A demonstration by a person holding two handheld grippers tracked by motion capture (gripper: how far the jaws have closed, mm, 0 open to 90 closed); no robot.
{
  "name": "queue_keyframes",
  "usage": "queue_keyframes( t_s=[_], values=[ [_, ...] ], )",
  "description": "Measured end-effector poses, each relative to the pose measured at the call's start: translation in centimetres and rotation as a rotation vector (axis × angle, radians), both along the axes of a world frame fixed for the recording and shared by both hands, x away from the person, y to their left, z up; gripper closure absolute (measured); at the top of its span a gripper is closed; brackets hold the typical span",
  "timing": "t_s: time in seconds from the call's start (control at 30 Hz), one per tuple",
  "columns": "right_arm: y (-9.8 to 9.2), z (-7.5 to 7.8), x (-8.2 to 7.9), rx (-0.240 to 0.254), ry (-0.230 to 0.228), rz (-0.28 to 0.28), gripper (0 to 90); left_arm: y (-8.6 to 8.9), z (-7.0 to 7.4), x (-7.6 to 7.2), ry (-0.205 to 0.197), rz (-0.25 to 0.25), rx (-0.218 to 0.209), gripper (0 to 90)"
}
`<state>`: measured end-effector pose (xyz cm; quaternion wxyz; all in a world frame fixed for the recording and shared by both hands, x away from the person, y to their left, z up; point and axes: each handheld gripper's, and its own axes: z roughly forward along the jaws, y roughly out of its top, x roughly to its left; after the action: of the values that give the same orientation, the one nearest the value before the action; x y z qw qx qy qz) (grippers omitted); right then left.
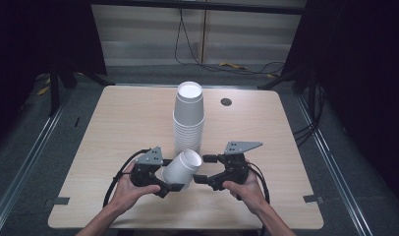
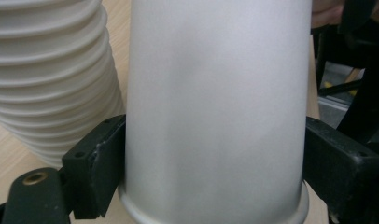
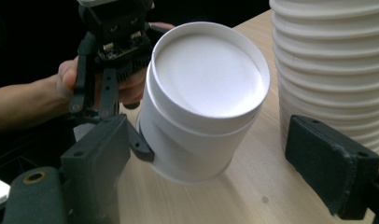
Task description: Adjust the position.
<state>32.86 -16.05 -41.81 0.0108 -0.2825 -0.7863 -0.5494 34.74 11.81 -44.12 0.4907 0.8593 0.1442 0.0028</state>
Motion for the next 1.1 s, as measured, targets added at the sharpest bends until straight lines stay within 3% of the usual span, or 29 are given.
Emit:
queue_keyframes(
  t_s=[0.07,0.3,0.37,0.43,0.6,0.67,0.7,0.83,1.03,1.1],
  values=[
    [0.0,0.0,0.0,-0.027,-0.003,0.012,14.1,-0.1,0.2,0.0,0.000,-0.009,0.005,14.7],
    [0.3,-0.1,0.1,-0.122,-0.009,0.055,14.6,-0.3,0.7,-0.1,-0.031,-0.044,0.102,14.8],
    [0.2,-0.1,0.2,-0.140,-0.004,0.066,14.6,-0.2,0.8,0.1,-0.005,-0.075,0.130,14.7],
    [0.3,-0.1,0.1,-0.169,-0.014,0.078,14.6,0.0,1.0,0.2,-0.021,-0.076,0.149,14.7],
    [0.5,-0.2,0.2,-0.209,-0.014,0.093,15.0,-0.2,0.7,0.5,-0.014,-0.089,0.180,14.9],
    [0.6,-0.4,0.3,-0.227,-0.009,0.097,15.0,-0.2,0.6,0.6,-0.012,-0.094,0.211,14.9],
    [0.6,-0.5,0.4,-0.237,-0.004,0.102,15.0,-0.2,0.5,0.6,-0.003,-0.092,0.201,15.0],
    [0.7,-0.6,0.6,-0.253,0.014,0.106,15.2,-0.5,0.5,0.7,0.001,-0.098,0.235,15.0],
    [0.8,-0.5,0.8,-0.310,0.021,0.130,16.4,-1.0,0.9,0.6,-0.012,-0.121,0.253,15.0],
    [0.9,-0.4,0.9,-0.326,0.032,0.146,16.7,-0.7,1.2,0.6,-0.024,-0.112,0.233,15.0]
  ],
)
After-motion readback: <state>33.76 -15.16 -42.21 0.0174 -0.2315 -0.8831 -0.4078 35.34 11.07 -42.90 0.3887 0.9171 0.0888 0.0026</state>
